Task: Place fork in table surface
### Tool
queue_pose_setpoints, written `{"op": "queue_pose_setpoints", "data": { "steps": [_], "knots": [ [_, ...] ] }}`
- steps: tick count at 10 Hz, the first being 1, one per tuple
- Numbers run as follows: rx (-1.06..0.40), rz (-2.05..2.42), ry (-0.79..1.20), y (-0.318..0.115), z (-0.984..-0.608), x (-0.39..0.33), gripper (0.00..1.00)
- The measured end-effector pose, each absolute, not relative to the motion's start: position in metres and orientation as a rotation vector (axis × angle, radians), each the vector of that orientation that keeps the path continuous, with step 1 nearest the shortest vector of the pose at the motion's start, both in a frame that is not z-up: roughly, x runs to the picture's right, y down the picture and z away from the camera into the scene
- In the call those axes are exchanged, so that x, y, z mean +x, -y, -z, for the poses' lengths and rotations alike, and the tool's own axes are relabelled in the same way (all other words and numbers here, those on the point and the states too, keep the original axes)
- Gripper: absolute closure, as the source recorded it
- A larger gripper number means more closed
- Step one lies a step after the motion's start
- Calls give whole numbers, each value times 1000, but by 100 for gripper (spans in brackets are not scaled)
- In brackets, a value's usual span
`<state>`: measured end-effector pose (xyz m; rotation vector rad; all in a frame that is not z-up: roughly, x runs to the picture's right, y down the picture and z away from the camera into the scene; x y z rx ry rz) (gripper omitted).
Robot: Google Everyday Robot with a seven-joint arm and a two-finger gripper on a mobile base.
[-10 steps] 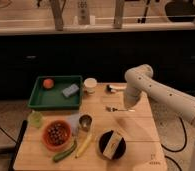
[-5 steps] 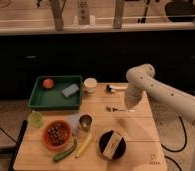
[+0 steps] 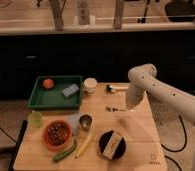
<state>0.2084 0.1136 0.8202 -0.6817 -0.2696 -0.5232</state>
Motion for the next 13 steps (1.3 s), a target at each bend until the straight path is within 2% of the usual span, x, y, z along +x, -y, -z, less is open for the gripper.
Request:
{"op": "queue_pose_setpoints", "data": {
  "steps": [1, 8, 9, 13],
  "knots": [
    [-682, 527, 272, -113, -819, 210, 91],
    [-654, 467, 228, -108, -838, 191, 24],
    [-656, 462, 227, -110, -843, 186, 21],
    [-669, 438, 219, -118, -870, 165, 20]
  ]
}}
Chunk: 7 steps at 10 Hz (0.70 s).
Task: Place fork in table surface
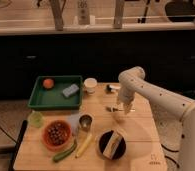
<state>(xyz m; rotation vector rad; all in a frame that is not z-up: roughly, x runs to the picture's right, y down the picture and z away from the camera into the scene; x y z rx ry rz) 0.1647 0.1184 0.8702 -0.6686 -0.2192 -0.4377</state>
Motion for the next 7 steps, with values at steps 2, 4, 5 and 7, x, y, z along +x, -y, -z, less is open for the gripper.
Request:
{"op": "queue_pose_setpoints", "data": {
  "steps": [2, 4, 5, 7],
  "knots": [
    [-669, 414, 205, -118, -876, 161, 20],
    [-667, 392, 190, -117, -880, 160, 20],
    [-668, 384, 188, -118, -881, 159, 20],
    [-672, 360, 181, -121, -885, 157, 20]
  ]
}}
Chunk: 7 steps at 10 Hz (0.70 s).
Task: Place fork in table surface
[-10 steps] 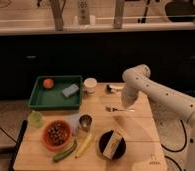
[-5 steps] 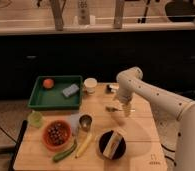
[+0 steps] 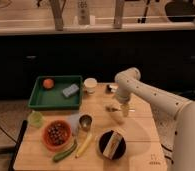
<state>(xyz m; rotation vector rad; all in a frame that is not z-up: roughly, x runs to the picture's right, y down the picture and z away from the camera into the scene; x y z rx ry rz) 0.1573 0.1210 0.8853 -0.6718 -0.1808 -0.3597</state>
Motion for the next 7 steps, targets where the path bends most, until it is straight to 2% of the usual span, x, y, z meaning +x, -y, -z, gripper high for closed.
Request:
{"op": "queue_pose_setpoints", "data": {
  "steps": [7],
  "knots": [
    [-686, 201, 110, -138, -907, 170, 20]
  ]
}}
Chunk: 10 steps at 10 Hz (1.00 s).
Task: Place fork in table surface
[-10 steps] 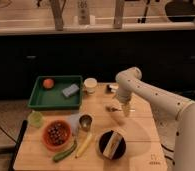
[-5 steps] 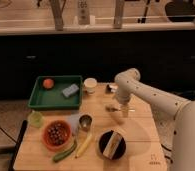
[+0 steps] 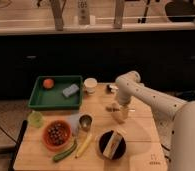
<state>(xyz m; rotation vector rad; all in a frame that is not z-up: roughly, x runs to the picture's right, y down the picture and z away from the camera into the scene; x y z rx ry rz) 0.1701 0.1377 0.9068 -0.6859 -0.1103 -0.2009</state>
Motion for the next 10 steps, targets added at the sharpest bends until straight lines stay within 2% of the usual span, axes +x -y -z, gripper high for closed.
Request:
{"op": "queue_pose_setpoints", "data": {
  "steps": [2, 3, 6, 7, 10],
  "knots": [
    [-692, 171, 98, -142, -913, 177, 24],
    [-695, 163, 95, -146, -917, 178, 31],
    [-697, 157, 93, -148, -924, 179, 61],
    [-694, 159, 93, -145, -922, 179, 75],
    [-703, 164, 91, -143, -917, 178, 99]
  ]
}}
